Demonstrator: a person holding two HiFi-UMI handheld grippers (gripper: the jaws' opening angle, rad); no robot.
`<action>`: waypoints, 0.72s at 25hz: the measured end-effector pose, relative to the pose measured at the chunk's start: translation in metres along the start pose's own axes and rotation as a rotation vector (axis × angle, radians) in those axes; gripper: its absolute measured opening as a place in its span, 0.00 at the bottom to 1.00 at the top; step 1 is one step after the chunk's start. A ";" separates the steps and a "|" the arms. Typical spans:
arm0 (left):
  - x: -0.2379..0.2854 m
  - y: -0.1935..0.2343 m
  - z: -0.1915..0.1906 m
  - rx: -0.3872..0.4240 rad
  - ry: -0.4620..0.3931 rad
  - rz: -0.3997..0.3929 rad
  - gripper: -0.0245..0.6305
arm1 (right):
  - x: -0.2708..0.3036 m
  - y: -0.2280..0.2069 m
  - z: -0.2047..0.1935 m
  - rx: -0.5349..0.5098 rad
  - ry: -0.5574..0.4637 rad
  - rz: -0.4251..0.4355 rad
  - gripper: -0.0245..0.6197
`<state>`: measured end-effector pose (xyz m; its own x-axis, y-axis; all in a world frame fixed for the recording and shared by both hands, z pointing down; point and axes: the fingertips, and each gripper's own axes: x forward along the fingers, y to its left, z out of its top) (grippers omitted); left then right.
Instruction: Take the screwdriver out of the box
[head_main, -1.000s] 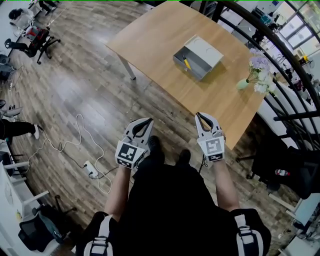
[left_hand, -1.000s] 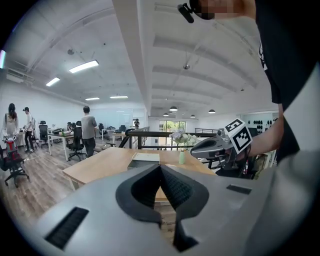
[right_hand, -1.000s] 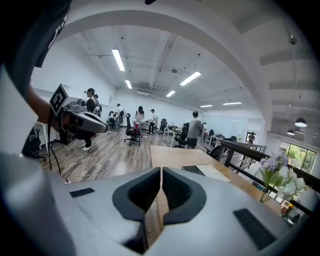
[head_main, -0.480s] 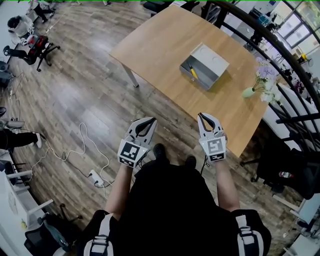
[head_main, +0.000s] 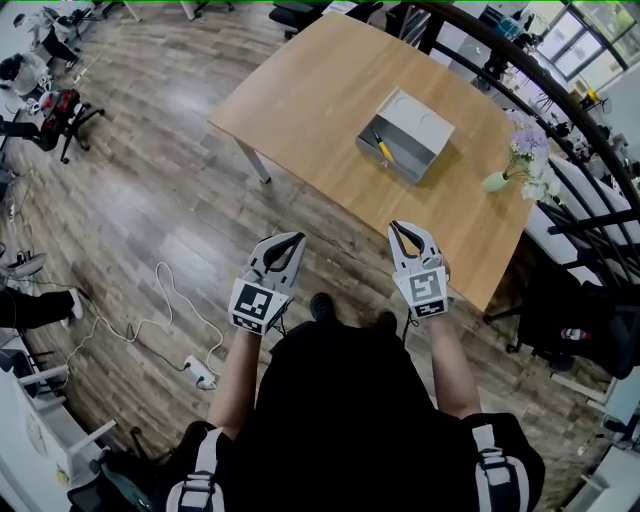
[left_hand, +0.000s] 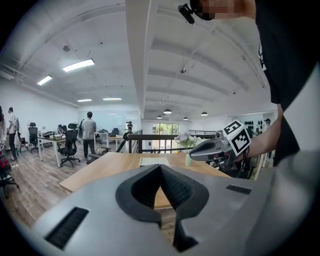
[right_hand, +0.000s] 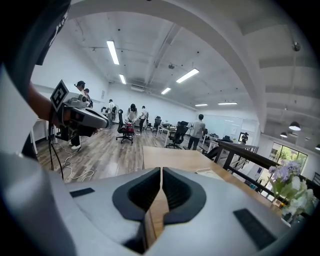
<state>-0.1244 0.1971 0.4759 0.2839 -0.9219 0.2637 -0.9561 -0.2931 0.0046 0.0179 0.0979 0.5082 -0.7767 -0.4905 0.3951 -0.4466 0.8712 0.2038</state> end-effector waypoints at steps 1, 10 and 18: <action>0.000 0.002 -0.001 0.000 0.001 -0.005 0.07 | 0.002 0.001 -0.001 0.001 0.007 -0.003 0.09; -0.003 0.023 -0.006 0.000 -0.002 -0.035 0.07 | 0.010 0.010 0.010 -0.017 0.015 -0.036 0.09; -0.001 0.028 -0.006 -0.001 -0.005 -0.038 0.07 | 0.018 0.008 0.006 0.000 0.021 -0.046 0.09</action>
<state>-0.1523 0.1913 0.4812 0.3200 -0.9116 0.2582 -0.9448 -0.3274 0.0149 -0.0019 0.0965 0.5119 -0.7460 -0.5296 0.4037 -0.4816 0.8478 0.2221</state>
